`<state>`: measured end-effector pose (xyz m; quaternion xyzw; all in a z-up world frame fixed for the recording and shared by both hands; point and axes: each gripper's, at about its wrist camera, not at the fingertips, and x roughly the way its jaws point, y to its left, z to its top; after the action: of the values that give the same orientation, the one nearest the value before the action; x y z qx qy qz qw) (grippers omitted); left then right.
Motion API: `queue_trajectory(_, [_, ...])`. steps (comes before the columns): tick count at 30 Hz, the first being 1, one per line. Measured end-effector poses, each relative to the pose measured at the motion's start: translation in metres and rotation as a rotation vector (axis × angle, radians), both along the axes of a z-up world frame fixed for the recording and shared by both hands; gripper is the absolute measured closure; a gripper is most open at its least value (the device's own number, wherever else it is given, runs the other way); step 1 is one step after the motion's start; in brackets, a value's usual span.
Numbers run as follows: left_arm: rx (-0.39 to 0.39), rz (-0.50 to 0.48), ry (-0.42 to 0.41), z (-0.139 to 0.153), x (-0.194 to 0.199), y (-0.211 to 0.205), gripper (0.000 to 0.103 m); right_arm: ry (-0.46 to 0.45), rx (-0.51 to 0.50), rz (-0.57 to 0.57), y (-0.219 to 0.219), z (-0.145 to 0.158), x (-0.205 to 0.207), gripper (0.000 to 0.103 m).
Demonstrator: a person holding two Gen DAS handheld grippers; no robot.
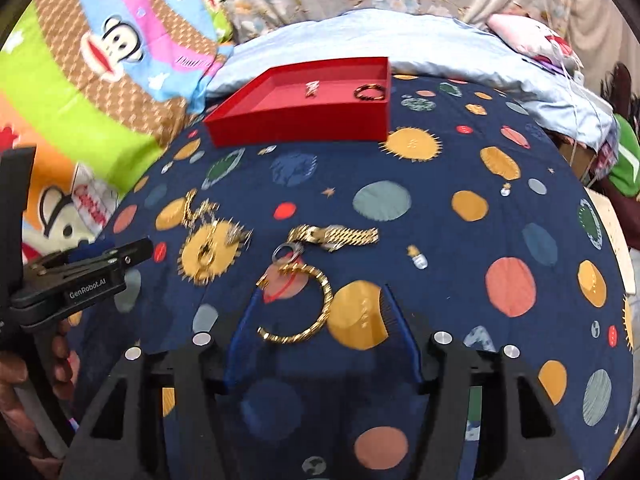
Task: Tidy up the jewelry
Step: 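Move both tools back from the tray to the remaining jewelry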
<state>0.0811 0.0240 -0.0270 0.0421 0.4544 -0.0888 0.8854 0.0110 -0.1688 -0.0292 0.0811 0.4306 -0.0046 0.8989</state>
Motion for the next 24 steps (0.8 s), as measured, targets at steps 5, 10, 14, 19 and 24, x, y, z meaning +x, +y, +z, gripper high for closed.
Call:
queue_trajectory(5, [-0.011, 0.003, 0.019, -0.004, -0.007, 0.006, 0.034, 0.025, -0.024, 0.033, 0.015, -0.015, 0.007, 0.04])
queue_trajectory(10, [-0.014, 0.006, 0.035, -0.009, -0.01, 0.01, 0.033, 0.042, -0.039, 0.043, 0.022, -0.026, 0.014, 0.039])
queue_trajectory(14, [-0.018, 0.008, 0.046, -0.013, -0.01, 0.012, 0.033, 0.045, -0.053, 0.039, 0.025, -0.031, 0.017, 0.039])
queue_trajectory(19, [-0.027, 0.012, 0.053, -0.015, -0.008, 0.013, 0.033, 0.039, -0.081, 0.035, 0.029, -0.032, 0.021, 0.043])
queue_trajectory(24, [-0.035, 0.015, 0.055, -0.016, -0.006, 0.014, 0.033, 0.032, -0.094, 0.034, 0.03, -0.033, 0.02, 0.046])
